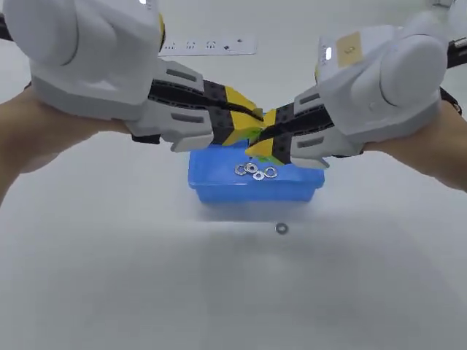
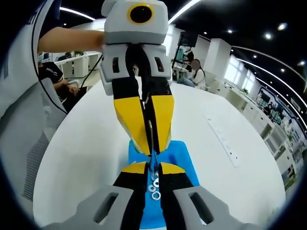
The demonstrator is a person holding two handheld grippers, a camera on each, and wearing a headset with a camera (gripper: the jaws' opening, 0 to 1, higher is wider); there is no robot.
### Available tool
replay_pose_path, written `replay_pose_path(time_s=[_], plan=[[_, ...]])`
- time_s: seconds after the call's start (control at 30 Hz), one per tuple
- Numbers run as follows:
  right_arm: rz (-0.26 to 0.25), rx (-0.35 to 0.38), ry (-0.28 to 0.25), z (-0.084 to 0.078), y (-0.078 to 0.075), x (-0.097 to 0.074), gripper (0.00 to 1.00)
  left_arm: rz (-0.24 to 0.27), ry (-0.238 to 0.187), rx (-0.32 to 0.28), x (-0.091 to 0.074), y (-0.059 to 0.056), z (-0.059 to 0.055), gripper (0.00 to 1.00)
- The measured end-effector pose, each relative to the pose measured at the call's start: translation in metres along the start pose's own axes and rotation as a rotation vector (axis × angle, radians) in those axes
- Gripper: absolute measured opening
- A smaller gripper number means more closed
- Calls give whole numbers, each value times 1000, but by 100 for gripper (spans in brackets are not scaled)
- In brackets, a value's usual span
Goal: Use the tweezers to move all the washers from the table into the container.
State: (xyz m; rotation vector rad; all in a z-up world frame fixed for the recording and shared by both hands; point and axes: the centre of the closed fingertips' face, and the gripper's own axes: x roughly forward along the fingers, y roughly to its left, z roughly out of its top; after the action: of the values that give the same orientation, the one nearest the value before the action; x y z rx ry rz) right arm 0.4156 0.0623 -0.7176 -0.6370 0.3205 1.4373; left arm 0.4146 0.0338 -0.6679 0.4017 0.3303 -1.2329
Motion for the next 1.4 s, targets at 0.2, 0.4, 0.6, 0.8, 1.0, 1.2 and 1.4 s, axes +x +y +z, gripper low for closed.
replay_pose_path(time_s=[0.2, 0.4, 0.6, 0.8, 1.0, 1.2, 1.4], plan=[[-26, -8, -8, 5, 10, -15, 10, 8, -28, -10, -3, -12, 11, 6], [-48, -3, -18, 7, 26, -31, 10, 2, -50, -22, -3, -31, 21, 6], [-54, 4, -16, 4, 43, -42, 10, -16, -59, -38, -1, -56, 30, 6], [-41, 18, -1, -4, 59, -46, 10, -35, -42, -47, 4, -77, 28, 7], [-10, 29, 18, -11, 77, -42, 10, -57, -19, -54, 5, -95, 18, 7], [8, 43, 29, -19, 84, -34, 10, -55, -11, -86, 4, -100, 6, 7], [16, 80, 34, -30, 88, -28, 10, -64, 1, -115, 11, -102, -6, 7]])
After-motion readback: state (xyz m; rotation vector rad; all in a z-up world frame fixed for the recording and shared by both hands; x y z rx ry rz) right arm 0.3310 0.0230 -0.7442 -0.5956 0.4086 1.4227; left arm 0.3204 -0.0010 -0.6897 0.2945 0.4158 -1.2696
